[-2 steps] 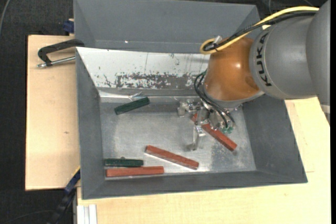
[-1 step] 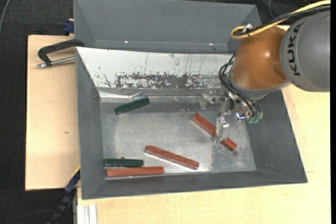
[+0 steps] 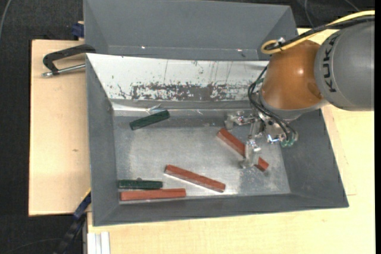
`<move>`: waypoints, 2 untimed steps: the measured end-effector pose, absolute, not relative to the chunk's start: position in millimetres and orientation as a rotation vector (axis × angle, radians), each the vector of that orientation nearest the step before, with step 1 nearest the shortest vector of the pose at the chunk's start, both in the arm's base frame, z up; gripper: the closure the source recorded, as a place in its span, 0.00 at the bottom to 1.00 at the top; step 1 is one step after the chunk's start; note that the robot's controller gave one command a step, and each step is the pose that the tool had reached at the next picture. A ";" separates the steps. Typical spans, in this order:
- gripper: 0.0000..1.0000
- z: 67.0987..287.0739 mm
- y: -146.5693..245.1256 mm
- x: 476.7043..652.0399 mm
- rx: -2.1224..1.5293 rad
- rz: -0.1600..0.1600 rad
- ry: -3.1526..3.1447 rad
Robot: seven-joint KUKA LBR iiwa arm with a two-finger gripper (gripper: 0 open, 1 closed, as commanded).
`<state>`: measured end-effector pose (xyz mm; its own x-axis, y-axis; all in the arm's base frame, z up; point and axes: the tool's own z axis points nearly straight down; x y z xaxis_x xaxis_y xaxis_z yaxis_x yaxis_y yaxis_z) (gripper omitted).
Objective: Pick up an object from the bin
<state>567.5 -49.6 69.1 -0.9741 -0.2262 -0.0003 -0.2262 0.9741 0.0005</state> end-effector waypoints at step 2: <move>1.00 223.5 -21.5 577.7 -0.627 -0.002 3.069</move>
Offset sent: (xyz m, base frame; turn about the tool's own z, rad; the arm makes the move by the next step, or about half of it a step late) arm 0.0000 0.0000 0.0000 0.0000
